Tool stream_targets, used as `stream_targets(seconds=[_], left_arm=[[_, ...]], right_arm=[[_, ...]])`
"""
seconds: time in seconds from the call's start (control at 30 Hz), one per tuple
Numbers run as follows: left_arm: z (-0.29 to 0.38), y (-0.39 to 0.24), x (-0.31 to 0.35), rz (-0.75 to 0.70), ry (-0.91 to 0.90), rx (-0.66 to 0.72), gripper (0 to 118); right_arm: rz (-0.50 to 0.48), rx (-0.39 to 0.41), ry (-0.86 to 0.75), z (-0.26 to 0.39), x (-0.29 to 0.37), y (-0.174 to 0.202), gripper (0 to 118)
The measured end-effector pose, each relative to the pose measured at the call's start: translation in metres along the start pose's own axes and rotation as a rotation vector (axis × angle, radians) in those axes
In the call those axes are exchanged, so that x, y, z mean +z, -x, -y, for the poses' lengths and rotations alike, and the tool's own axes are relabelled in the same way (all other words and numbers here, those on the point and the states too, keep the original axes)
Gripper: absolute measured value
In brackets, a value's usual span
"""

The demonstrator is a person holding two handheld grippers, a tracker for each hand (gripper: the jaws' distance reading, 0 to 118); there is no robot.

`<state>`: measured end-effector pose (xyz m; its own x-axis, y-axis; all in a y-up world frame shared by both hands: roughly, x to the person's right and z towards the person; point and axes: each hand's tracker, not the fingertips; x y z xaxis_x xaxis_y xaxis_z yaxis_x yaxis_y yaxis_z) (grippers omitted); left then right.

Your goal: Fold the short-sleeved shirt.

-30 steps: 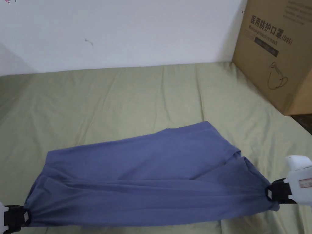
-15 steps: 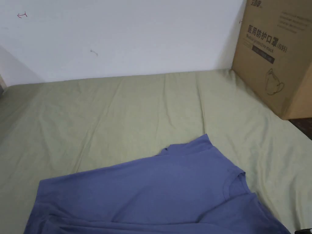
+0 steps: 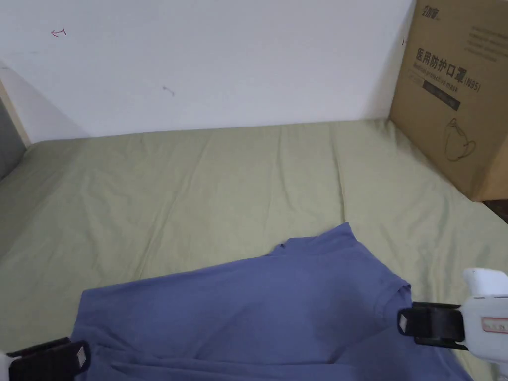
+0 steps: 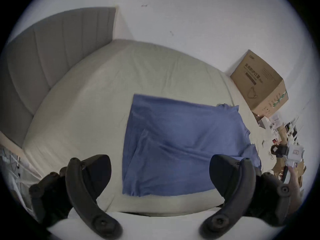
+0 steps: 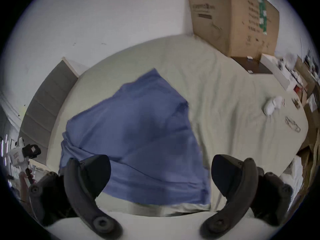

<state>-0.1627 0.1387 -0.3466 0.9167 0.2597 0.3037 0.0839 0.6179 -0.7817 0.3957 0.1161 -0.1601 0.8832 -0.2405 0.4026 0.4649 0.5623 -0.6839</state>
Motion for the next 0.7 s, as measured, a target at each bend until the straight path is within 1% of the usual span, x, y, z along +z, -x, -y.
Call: stream_targets(seconds=[0.03,0.07,0.1,0.13,0.2,0.27,0.33,0.43,0.5,0.6,0.63,0.67,0.7], left_arm=[[-0.004,-0.006,0.000,0.014,-0.003,-0.021,88],[-0.008,-0.012,-0.001,0.027,-0.011,-0.038,45],[-0.010,-0.018,-0.001,0.027,-0.022,-0.055,7],[-0.012,-0.022,-0.004,0.021,-0.023,-0.066,1],[-0.011,-0.031,-0.011,0.010,-0.033,-0.085,1],[-0.014,-0.030,-0.019,0.047,-0.020,-0.074,1],[-0.024,-0.028,-0.028,0.041,-0.012,-0.061,1],[-0.047,-0.013,-0.046,0.020,-0.003,-0.050,1],[-0.065,0.006,-0.062,0.039,-0.006,-0.022,1],[-0.098,0.029,-0.096,0.009,0.044,-0.010,1],[-0.105,0.035,-0.107,0.000,0.062,-0.017,3],[-0.111,0.042,-0.119,-0.010,0.072,-0.017,19],[-0.120,0.045,-0.131,-0.022,0.083,-0.017,43]], right_arm=[[-0.017,0.009,-0.019,-0.004,-0.001,0.006,103],[-0.024,0.035,-0.041,-0.008,0.006,0.027,70],[-0.044,0.055,-0.062,-0.011,0.006,0.038,28],[-0.045,0.064,-0.076,-0.014,0.005,0.046,0],[-0.035,0.078,-0.080,-0.019,-0.003,0.057,0],[-0.069,0.082,-0.063,-0.026,-0.011,0.063,0],[-0.084,0.075,-0.052,-0.029,-0.019,0.068,0],[-0.087,0.092,-0.027,-0.033,-0.030,0.072,0],[-0.081,0.103,-0.015,-0.036,-0.036,0.073,0],[-0.081,0.099,0.009,-0.038,-0.044,0.072,0],[-0.082,0.095,0.016,-0.038,-0.047,0.071,0],[-0.079,0.087,0.021,-0.038,-0.050,0.069,0],[-0.074,0.079,0.028,-0.038,-0.053,0.068,0]])
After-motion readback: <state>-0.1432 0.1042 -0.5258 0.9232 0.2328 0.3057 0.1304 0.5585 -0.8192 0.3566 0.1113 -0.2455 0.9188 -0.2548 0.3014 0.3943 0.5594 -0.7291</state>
